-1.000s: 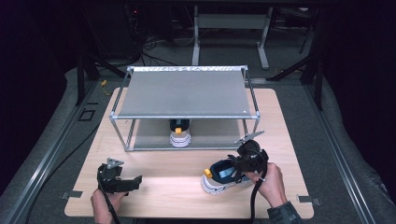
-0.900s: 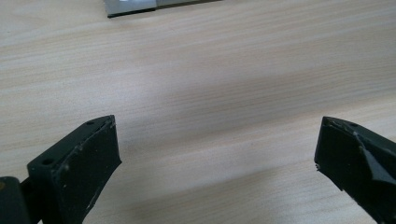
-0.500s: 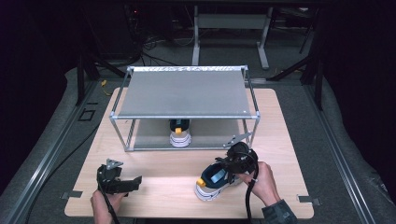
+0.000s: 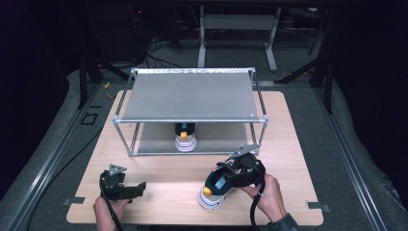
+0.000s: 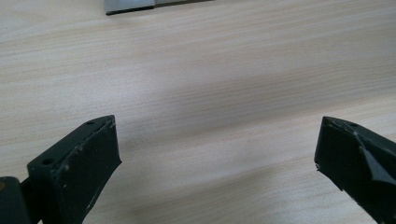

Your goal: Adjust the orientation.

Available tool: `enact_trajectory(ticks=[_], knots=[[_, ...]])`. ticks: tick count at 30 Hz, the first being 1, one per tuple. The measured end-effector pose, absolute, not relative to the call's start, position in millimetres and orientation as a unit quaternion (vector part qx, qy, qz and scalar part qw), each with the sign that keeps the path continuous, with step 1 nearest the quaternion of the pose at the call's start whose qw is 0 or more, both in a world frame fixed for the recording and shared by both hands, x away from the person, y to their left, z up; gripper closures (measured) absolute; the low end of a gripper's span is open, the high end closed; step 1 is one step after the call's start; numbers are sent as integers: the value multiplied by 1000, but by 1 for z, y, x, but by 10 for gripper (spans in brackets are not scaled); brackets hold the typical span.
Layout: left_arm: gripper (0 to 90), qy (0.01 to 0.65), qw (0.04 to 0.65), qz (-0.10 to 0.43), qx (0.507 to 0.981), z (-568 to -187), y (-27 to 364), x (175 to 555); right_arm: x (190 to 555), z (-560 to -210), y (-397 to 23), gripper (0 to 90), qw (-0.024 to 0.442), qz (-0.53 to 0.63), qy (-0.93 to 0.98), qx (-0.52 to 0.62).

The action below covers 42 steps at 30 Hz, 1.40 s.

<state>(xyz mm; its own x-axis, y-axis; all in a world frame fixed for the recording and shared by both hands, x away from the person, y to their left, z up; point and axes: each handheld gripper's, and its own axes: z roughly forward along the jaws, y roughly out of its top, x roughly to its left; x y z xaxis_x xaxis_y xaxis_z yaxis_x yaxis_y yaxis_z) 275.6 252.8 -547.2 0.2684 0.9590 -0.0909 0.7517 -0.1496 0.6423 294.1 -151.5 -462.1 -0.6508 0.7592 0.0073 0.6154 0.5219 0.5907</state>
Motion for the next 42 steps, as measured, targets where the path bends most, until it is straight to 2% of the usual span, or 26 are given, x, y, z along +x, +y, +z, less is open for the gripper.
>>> enact_trajectory(ticks=[8,21,42], knots=[[0,576,300,174,740,-547,250,276,287,-468,-156,379,113,283,862,405],[0,578,300,174,738,-548,251,275,286,-466,-184,295,138,257,866,407],[0,577,295,173,742,-549,249,274,298,-470,-231,240,159,244,848,442]])
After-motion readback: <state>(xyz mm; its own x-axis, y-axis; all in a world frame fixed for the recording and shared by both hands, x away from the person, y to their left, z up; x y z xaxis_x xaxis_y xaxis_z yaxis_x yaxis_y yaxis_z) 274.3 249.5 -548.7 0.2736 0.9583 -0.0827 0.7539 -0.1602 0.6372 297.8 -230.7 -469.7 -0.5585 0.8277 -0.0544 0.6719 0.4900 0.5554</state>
